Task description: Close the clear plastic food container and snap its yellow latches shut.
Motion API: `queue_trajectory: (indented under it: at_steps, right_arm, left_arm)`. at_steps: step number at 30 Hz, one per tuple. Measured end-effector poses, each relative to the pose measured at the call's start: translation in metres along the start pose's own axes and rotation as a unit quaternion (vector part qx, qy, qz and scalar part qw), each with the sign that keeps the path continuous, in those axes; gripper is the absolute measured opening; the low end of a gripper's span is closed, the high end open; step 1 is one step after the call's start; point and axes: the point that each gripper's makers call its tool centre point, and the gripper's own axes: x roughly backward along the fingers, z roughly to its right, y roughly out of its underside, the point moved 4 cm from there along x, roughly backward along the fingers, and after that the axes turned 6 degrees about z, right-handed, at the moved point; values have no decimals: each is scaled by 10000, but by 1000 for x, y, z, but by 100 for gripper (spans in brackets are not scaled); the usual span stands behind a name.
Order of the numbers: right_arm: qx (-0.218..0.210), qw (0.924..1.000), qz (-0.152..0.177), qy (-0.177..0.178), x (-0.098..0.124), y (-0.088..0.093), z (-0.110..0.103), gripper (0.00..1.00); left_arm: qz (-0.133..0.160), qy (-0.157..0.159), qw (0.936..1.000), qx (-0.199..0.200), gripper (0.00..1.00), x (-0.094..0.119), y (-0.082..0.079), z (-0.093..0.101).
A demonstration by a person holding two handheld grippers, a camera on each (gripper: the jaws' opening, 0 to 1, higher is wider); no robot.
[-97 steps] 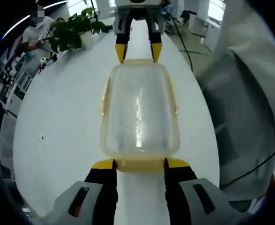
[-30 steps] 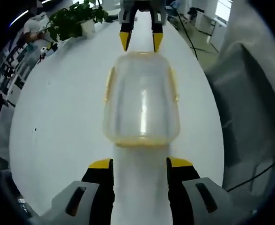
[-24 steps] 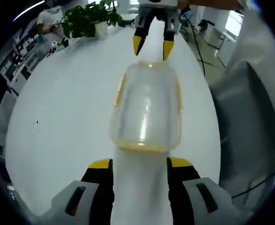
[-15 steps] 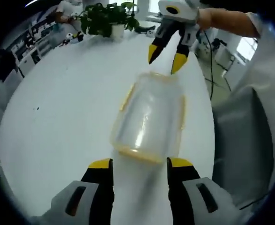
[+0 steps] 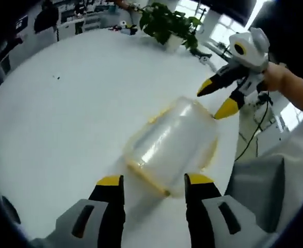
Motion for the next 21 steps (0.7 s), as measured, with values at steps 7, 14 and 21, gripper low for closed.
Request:
queue_trajectory:
  at_steps: [7,14,21]
  right_arm:
    - [-256,9995,-168,124,-9,8,0,43]
    - [-332,9992,-200,67,-16,8,-6,42]
    - [-461,9982,-336,193,-16,8,-8,41]
  left_arm:
    - [151,-101,9987,469,40,-7,0,6]
    - [165,-170,9978,622,41,-12,-2,13]
    - [125,-306,9969,715,40,-15,-4,15]
